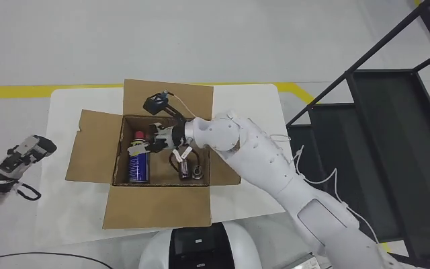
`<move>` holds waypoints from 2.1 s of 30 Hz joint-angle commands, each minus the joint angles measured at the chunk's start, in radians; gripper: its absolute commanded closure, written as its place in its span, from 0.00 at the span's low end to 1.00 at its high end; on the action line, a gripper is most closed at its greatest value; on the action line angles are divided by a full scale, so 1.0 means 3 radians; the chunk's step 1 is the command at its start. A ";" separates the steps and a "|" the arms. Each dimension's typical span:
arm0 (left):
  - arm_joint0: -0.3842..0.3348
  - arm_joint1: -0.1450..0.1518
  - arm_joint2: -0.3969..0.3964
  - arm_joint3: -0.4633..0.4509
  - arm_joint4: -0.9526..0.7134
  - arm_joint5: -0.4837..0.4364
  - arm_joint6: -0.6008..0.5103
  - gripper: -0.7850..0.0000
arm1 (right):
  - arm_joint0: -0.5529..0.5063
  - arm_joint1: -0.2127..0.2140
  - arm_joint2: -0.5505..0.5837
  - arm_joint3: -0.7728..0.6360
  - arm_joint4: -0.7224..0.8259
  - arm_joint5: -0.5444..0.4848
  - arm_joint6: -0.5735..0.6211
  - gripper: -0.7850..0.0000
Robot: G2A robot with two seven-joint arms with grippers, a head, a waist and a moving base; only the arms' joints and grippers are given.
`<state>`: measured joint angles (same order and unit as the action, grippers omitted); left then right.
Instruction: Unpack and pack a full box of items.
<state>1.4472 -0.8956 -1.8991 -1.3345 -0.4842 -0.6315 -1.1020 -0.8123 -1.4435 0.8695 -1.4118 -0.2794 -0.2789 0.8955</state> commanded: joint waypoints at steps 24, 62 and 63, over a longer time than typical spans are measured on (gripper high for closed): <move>-0.0191 0.0006 0.0306 0.0160 0.0045 -0.0024 -0.0068 0.00 | -0.0921 0.0268 0.0955 -0.1137 0.0470 0.0246 0.0163 0.00; -0.0576 0.0135 0.0801 -0.0002 -0.1011 0.0730 -0.1020 0.00 | -0.2281 0.0399 0.1523 -0.1649 0.0145 0.0841 -0.1324 0.00; -0.0576 0.0133 0.0823 -0.0045 -0.1040 0.0772 -0.1061 0.00 | -0.2237 0.0396 0.1476 -0.1617 0.0167 0.0823 -0.1301 0.00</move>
<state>1.2747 -0.8551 -1.6605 -1.3305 -0.7872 -0.4159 -1.4051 -1.4993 -1.3237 1.3292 -1.9090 -0.2345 -0.0257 0.4957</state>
